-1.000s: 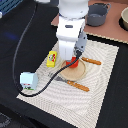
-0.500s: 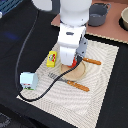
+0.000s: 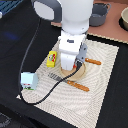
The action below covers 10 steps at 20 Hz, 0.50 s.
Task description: Interact with the objects in diverse but meaningful ways.
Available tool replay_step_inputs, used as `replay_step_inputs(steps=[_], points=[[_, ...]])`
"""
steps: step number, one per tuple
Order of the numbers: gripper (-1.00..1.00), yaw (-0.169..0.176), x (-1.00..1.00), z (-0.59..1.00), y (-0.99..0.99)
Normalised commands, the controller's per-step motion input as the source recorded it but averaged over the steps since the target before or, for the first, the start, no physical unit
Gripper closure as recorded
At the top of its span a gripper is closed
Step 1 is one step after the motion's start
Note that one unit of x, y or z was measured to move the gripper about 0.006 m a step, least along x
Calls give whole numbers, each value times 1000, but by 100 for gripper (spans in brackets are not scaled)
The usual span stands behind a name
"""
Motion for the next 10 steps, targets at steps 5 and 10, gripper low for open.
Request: replay_step_inputs(steps=[5,10], points=[[100,0,120,-169,-100],[100,0,142,-114,-65]])
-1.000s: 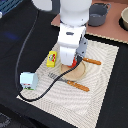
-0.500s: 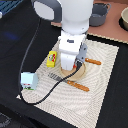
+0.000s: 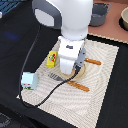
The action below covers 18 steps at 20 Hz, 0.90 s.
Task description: Interact with the objects in diverse but meaningful ways.
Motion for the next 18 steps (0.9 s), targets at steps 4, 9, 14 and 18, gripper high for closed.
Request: replay_step_inputs(steps=[4,9,14,18], points=[[100,0,142,-56,-32],[100,-6,-74,783,0],[100,-27,-116,989,-315],[100,0,88,406,-954]])
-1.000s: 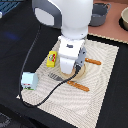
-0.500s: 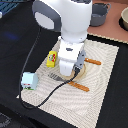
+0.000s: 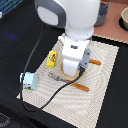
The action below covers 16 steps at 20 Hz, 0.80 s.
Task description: Interact with the objects in diverse but meaningful ways.
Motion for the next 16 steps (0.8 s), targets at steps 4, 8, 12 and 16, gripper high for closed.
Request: replay_step_inputs(steps=[4,8,12,16], points=[[100,0,-23,86,-997],[100,0,-121,-29,-971],[100,-1,-119,-78,-824],[100,-44,35,-4,-721]])
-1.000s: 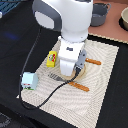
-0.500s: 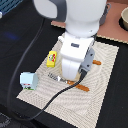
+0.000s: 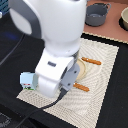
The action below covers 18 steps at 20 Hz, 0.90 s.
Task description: Interact with the objects in diverse but meaningful ways.
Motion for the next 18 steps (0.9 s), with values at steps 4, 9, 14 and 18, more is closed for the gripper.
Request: replay_step_inputs(steps=[4,9,14,18], points=[[100,-18,189,0,-196],[100,0,241,-2,-34],[100,0,235,-90,-14],[100,0,175,-282,-120]])
